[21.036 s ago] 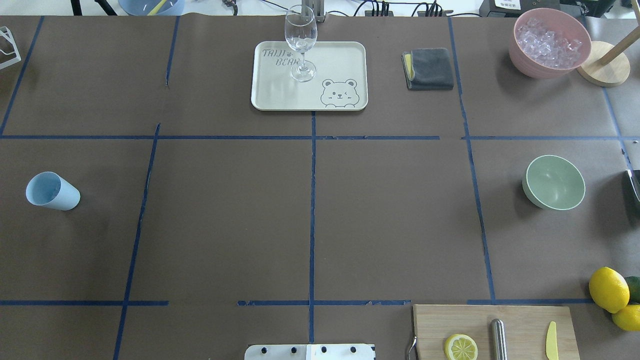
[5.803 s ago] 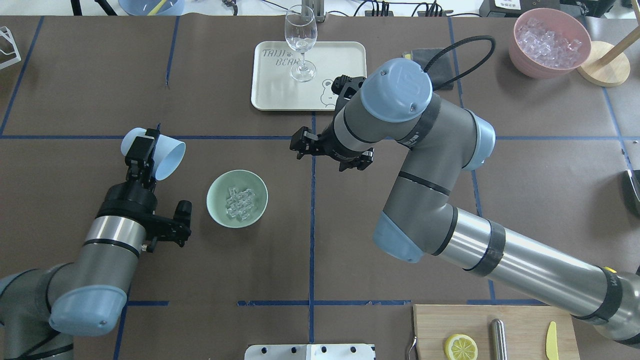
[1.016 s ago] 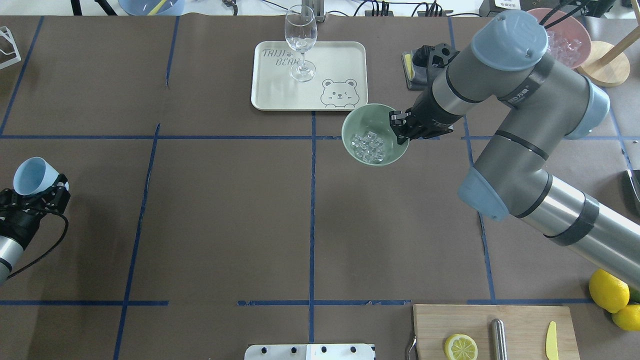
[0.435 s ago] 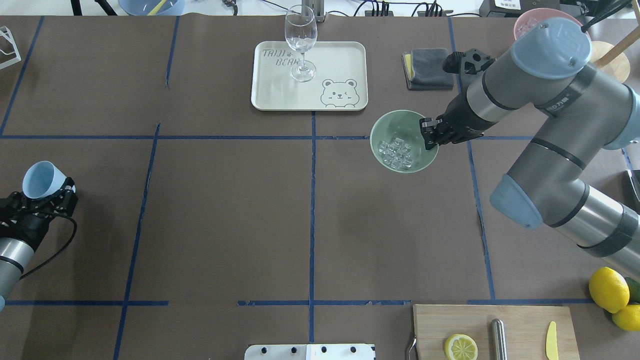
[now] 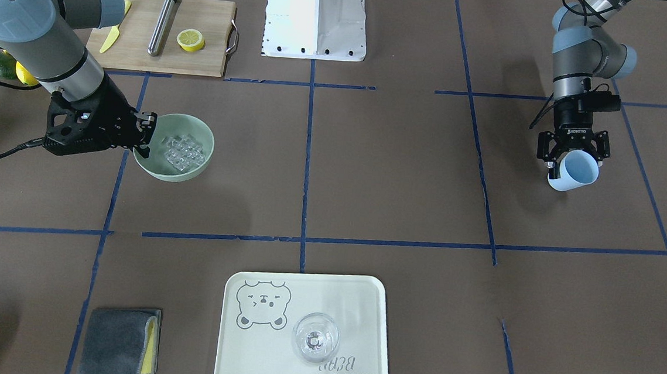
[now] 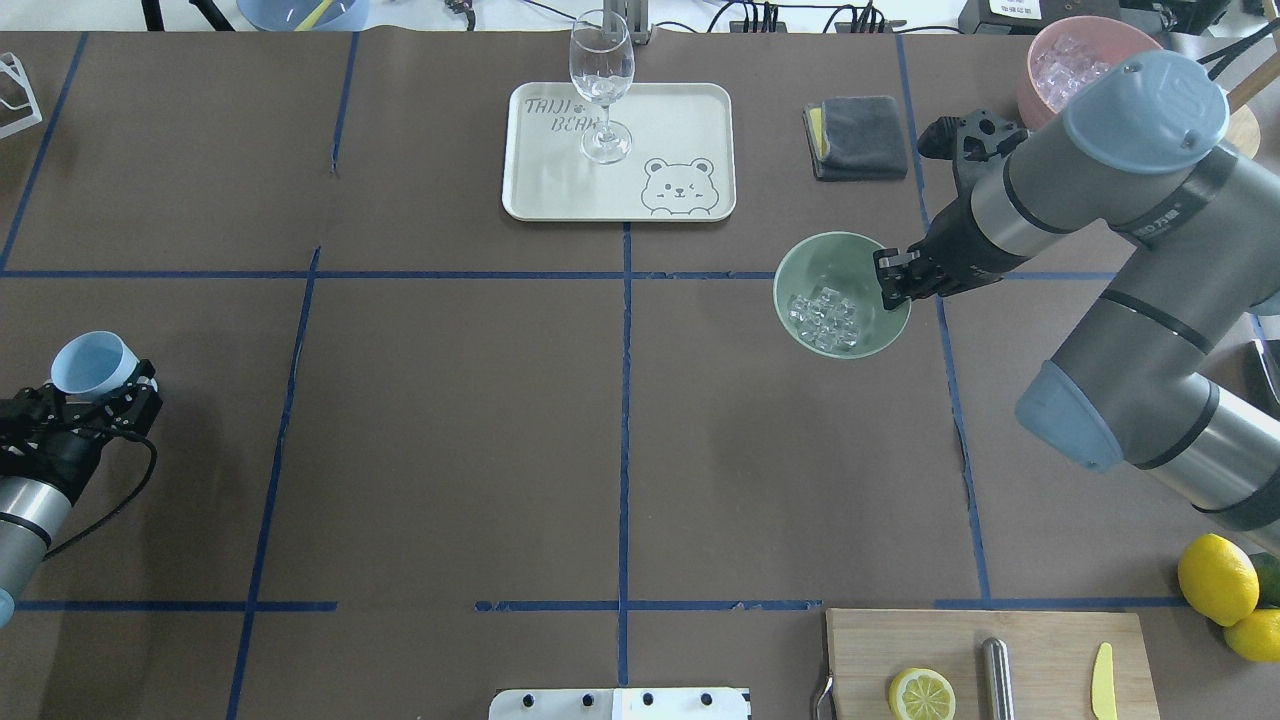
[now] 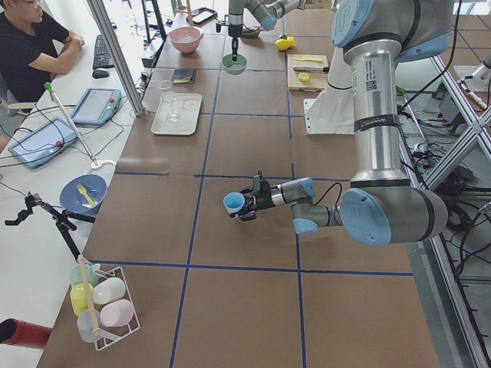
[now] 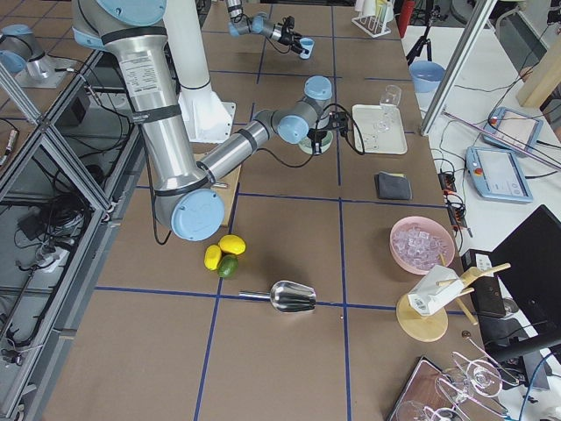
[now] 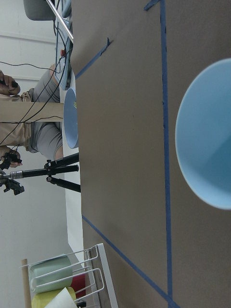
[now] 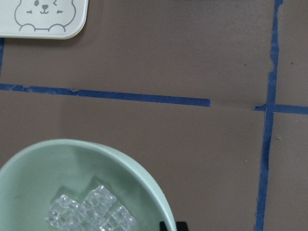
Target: Pour ice into bowl
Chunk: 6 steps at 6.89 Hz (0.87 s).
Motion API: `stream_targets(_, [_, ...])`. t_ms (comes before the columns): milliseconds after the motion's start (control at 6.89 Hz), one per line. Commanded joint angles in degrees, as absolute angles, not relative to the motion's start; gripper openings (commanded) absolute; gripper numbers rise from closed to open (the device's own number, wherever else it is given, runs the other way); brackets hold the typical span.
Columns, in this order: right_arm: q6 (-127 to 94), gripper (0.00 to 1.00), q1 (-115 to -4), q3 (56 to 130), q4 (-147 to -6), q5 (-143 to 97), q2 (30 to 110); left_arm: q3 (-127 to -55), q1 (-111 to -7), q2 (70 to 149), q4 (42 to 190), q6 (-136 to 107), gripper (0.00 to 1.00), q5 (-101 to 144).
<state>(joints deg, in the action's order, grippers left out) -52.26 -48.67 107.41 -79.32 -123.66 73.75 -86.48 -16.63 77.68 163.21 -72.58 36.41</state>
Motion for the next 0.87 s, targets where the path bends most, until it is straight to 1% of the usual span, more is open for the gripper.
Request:
stream_targets(0, [-50.63,0.00,-49.30,107.67,-79.36,-123.66,74.88,-89.45,-17.22,76.65,163.39,-71.72,1.00,36.82])
stream_targets(145, [-50.54,0.00,-49.48,107.93,-78.93,-123.84,76.27,-93.65,-17.40,74.29,163.39,-68.33,1.00,36.83])
stream_targets(290, [-49.49,0.00,-49.48,109.06,-78.75,-123.75,78.46,-96.13,-17.40,72.79,163.39,-66.46,1.00,36.83])
stream_targets(435, [-47.57,0.00,-49.57,110.64,-78.31,-123.49,82.05,-96.67,-17.58,72.60,163.39,-63.75,1.00,36.83])
stream_targets(580, [-46.42,0.00,-50.44,111.09,-74.66,-123.49,86.53,-98.07,-18.45,72.60,163.30,-61.11,1.00,37.26])
stream_targets(725, [-45.19,0.00,-50.88,110.40,-68.53,-123.40,91.88,-100.87,-22.81,72.68,163.30,-55.86,1.00,42.14])
